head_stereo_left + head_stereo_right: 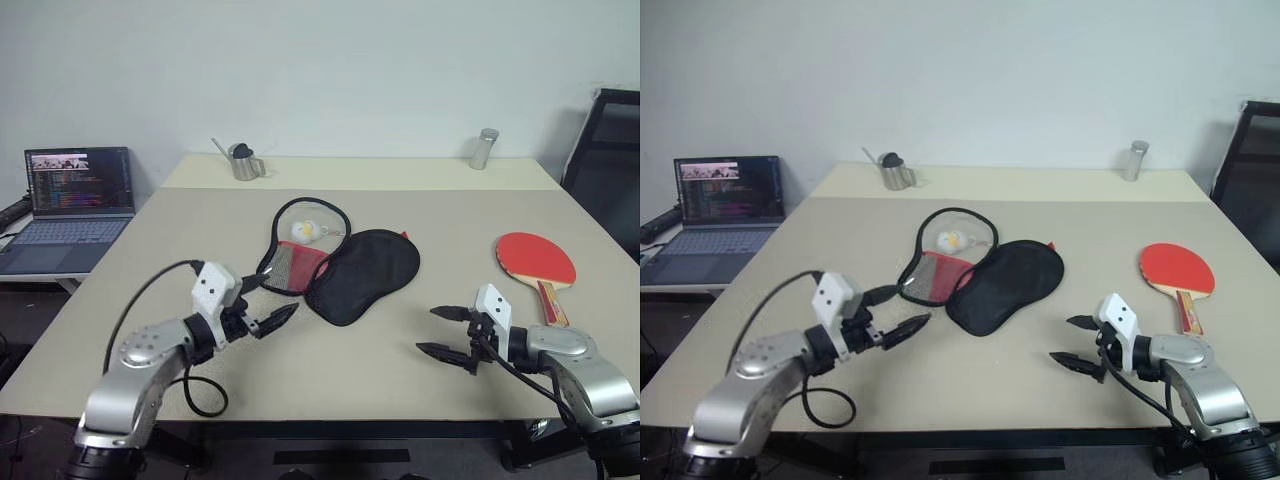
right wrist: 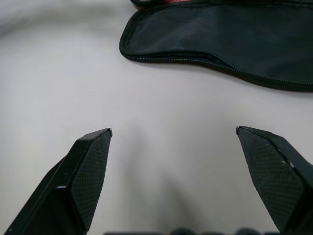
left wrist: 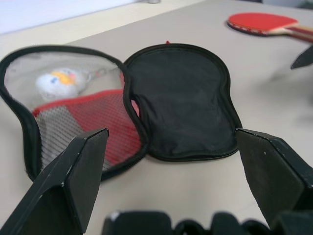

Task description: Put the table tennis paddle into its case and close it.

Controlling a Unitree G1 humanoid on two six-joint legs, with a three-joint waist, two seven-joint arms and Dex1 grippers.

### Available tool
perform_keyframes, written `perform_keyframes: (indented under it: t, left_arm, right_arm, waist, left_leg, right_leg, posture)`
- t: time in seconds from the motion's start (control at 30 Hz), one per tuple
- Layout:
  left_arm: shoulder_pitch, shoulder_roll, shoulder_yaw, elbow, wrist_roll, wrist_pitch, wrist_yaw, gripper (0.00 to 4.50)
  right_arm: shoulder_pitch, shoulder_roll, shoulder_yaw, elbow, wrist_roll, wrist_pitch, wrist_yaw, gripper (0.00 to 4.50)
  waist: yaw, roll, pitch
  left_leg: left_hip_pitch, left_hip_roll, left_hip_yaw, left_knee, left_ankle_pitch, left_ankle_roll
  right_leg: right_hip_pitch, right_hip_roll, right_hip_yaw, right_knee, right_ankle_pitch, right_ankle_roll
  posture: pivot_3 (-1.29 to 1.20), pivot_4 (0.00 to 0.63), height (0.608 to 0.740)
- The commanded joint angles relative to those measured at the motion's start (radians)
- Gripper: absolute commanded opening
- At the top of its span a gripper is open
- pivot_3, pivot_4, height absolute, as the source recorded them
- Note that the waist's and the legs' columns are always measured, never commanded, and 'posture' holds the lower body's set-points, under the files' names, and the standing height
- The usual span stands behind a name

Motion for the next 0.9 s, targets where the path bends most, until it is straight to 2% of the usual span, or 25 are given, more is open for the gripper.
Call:
perform_keyframes:
  t: [0.03, 0.17, 0.3, 0.47, 0.67, 0.8, 0.9]
  left_arm:
    - [0.030, -0.024, 0.003, -0.074, 0.015, -0.006, 0.053, 4.50]
    - [0.050, -0.046, 0.004, -0.085, 0.013, -0.013, 0.071, 4.50]
    - [0.028, -0.033, 0.017, -0.036, -0.011, -0.024, 0.032, 4.50]
    - [-0.011, -0.004, 0.032, 0.045, 0.024, -0.086, 0.002, 4.50]
    - [-0.108, 0.052, 0.101, 0.181, -0.033, -0.164, -0.115, 4.50]
    - [-0.214, 0.082, 0.107, 0.264, -0.097, -0.119, -0.216, 4.50]
    - [-0.284, 0.113, 0.081, 0.346, -0.068, -0.138, -0.281, 4.50]
  right_arm:
    - [-0.020, -0.018, 0.008, -0.023, -0.003, -0.007, 0.022, 4.47]
    - [-0.034, -0.011, 0.002, -0.061, 0.021, 0.031, 0.007, 4.47]
    - [-0.053, -0.003, -0.021, -0.121, 0.060, 0.111, -0.033, 4.47]
    - [-0.054, 0.023, -0.034, -0.200, 0.116, 0.246, -0.112, 4.47]
    - [-0.127, 0.138, -0.012, -0.228, 0.158, 0.439, -0.277, 4.47]
    - [-0.196, 0.226, 0.003, -0.183, 0.121, 0.482, -0.390, 4.47]
    - [-0.226, 0.264, 0.010, -0.148, 0.106, 0.505, -0.442, 4.47]
  waist:
    - [0.000, 0.000, 0.000]
    - [0.000, 0.000, 0.000]
    - [0.000, 0.000, 0.000]
    - [0.001, 0.000, 0.000]
    - [0.000, 0.000, 0.000]
    - [-0.001, 0.000, 0.000]
    - [-0.001, 0.000, 0.000]
  left_leg:
    - [0.000, 0.000, 0.000, 0.000, 0.000, 0.000]
    - [0.000, 0.002, 0.000, 0.000, 0.000, 0.000]
    - [0.000, 0.004, 0.000, 0.000, 0.000, 0.000]
    - [0.000, 0.005, 0.000, 0.000, 0.000, 0.000]
    - [0.000, 0.007, 0.001, 0.000, -0.001, -0.001]
    - [0.000, 0.007, 0.001, 0.000, -0.001, -0.001]
    - [-0.001, 0.007, 0.003, 0.000, -0.001, -0.001]
  right_leg:
    - [0.000, 0.000, 0.000, 0.000, 0.000, 0.000]
    - [0.000, 0.002, 0.000, 0.000, 0.000, 0.000]
    - [0.000, 0.004, 0.000, 0.000, 0.000, -0.001]
    - [0.000, 0.005, 0.000, -0.001, 0.000, -0.001]
    - [-0.001, 0.008, 0.001, -0.001, 0.002, -0.004]
    - [-0.001, 0.009, 0.000, -0.001, 0.002, -0.004]
    - [-0.001, 0.009, 0.001, -0.002, 0.002, -0.004]
  posture:
    - [0.00, 0.150, 0.740]
    - [0.00, 0.150, 0.740]
    - [0.00, 0.150, 0.740]
    - [0.00, 0.150, 0.740]
    - [0.00, 0.150, 0.740]
    - [0.00, 0.150, 0.740]
    - [0.00, 0.150, 0.740]
